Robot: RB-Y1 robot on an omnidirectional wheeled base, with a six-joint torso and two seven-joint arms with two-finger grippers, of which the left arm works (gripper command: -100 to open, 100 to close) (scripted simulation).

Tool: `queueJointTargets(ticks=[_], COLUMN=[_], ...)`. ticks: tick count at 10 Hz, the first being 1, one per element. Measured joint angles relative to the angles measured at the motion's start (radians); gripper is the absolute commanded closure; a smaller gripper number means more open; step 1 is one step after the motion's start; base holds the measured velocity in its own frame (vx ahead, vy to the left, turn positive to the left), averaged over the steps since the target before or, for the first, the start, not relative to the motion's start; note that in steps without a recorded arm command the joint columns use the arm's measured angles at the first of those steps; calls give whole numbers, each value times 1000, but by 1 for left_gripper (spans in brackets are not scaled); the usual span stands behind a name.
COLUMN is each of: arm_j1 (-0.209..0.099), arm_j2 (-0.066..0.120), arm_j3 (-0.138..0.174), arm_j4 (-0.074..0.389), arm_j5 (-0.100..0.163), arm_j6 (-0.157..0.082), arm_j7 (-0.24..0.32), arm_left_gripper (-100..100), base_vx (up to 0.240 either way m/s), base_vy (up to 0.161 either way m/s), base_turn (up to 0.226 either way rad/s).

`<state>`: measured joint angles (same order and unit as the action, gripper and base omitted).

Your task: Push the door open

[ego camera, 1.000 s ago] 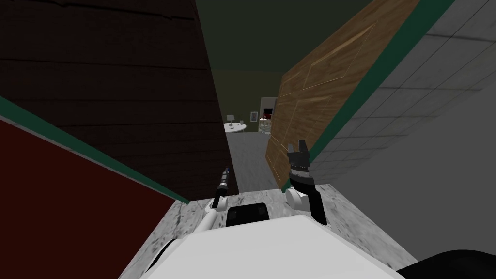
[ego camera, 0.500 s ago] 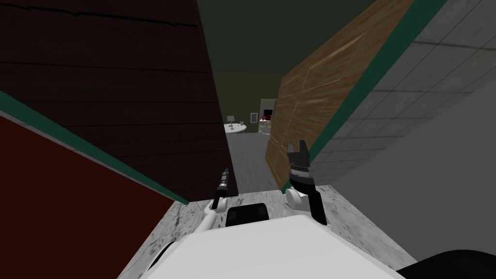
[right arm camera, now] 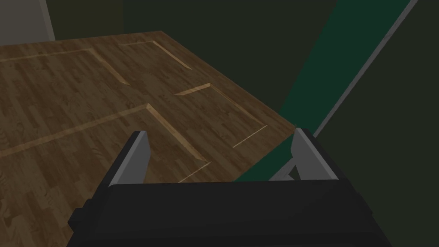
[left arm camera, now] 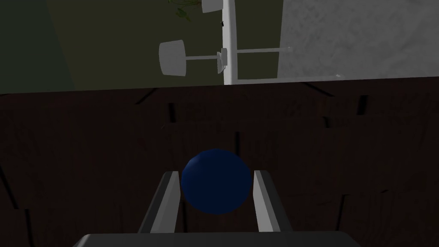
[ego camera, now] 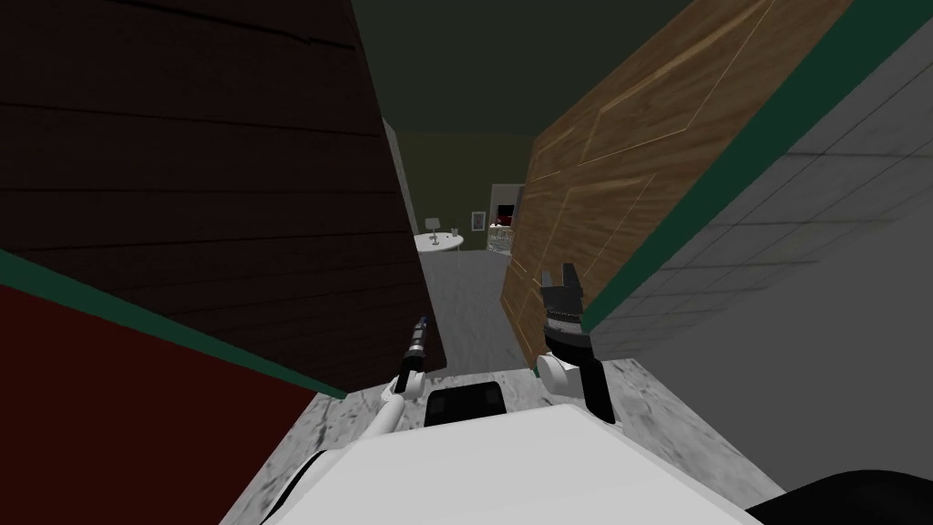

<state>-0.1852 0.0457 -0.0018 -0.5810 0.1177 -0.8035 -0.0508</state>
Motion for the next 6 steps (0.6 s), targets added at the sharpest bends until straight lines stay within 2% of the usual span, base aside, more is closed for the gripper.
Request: queueJointTargets(ticks=[1, 2, 3, 4, 5, 6], arm_j1=[17, 14, 35, 32, 5, -32], arm_j2=[2, 6, 4, 7, 10, 21], arm_j3=[6, 16, 23, 28, 34, 49], arm_j4=[-34, -30, -68, -70, -29, 49], arm_j5=[3, 8, 12, 15, 18, 28], arm_j6=[14, 15, 31, 35, 14, -25], arm_j7=[-4, -9, -16, -19, -18, -14], arm_left_gripper=[100, 100, 100, 100, 100, 100], base_vx=[198, 198, 139, 47, 119, 139], base_vy=[-58, -33, -24, -11, -51, -53], base_turn=[55, 45, 15, 2, 80, 63])
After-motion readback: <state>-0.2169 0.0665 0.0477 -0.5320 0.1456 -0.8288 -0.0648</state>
